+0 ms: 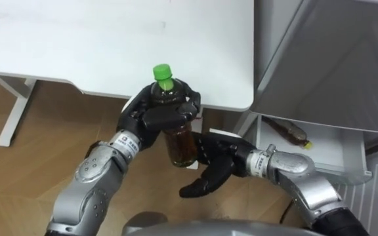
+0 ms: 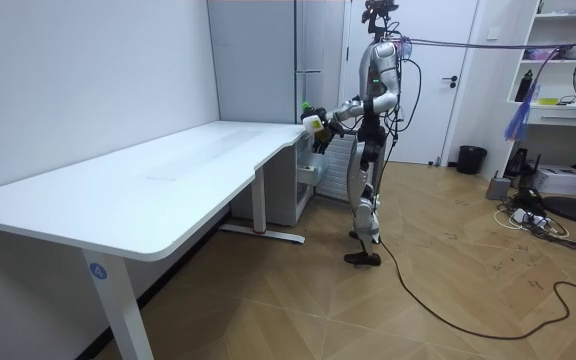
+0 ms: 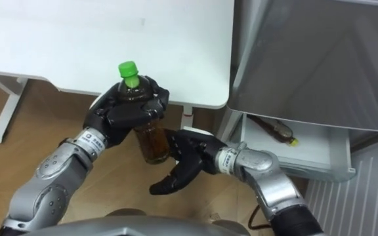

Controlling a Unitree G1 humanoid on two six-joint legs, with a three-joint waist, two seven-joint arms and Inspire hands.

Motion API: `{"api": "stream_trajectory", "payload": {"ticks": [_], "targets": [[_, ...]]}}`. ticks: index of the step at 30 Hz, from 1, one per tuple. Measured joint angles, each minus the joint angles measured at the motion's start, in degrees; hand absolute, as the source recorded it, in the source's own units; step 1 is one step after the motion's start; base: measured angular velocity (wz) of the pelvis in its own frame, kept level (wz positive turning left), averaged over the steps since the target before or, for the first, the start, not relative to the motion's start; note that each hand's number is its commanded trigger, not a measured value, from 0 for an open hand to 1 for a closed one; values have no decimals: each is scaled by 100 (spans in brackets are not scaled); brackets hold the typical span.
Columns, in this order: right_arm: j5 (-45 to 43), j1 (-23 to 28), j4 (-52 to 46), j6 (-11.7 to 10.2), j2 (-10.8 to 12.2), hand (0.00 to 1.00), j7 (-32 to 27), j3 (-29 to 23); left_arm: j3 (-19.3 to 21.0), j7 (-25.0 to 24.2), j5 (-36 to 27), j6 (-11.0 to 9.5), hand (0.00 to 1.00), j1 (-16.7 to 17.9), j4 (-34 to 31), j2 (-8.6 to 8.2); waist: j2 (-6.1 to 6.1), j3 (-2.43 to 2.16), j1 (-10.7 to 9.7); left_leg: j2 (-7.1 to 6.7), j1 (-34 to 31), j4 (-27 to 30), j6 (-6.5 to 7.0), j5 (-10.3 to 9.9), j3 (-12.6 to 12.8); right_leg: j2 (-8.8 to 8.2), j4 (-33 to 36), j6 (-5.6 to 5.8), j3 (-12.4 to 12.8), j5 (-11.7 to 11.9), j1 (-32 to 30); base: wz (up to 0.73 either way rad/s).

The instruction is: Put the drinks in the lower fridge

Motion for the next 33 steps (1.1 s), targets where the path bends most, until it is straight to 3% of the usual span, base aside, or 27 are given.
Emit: {"api": "stream_trajectory", "payload": {"ticks": [6,15,19,25,26,27,28,29,30,33], "targets": [[0,0,-2,130,4,0,8,3,-272,-43,5,-59,100,-1,345,-9,0,-2,53,33,6,-2,0,0,33,2,18,-2,8,1,-16,-1],[362,-1,-3,136,13,0,-25,16,-396,-172,0,-119,100,-1,400,12,-2,-5,47,39,11,8,-1,0,37,5,21,-2,21,1,-4,0],[658,-2,-2,136,6,0,-84,51,-469,-182,-12,-328,100,-1,401,64,-2,-5,20,40,54,-4,-1,0,39,8,21,-2,28,1,32,0],[887,-4,-4,136,5,0,-213,112,-511,-191,21,-376,100,-1,401,83,-2,-5,25,47,57,-77,-1,0,77,20,19,-4,85,2,18,-3],[897,-4,-4,136,5,7,-215,114,-515,-195,21,-376,100,0,401,87,-2,-5,23,46,66,-72,-2,0,79,21,19,-4,87,2,19,0],[909,-4,-4,136,5,57,-218,114,-515,-200,21,-376,100,0,401,87,-2,-5,20,45,73,-70,-2,0,83,21,19,-4,87,2,19,0],[950,-4,-4,136,5,65,-225,114,-515,-213,21,-376,100,-1,401,87,-2,-5,3,44,85,-68,-2,0,85,22,18,-4,88,2,18,0],[974,-4,-4,136,5,92,-232,114,-515,-218,21,-377,100,0,401,87,-2,-6,-6,44,89,-68,-2,0,85,22,17,-4,88,2,18,0],[1022,-4,-4,136,6,99,-253,122,-515,-224,21,-377,100,0,401,87,-1,-6,-23,42,92,-68,-2,0,85,22,14,-4,88,2,18,0],[1050,-4,-4,136,3,100,-285,131,-534,-259,22,-377,100,1,401,89,1,-7,-59,38,94,-70,-2,0,84,22,13,-4,91,2,16,0]]}}
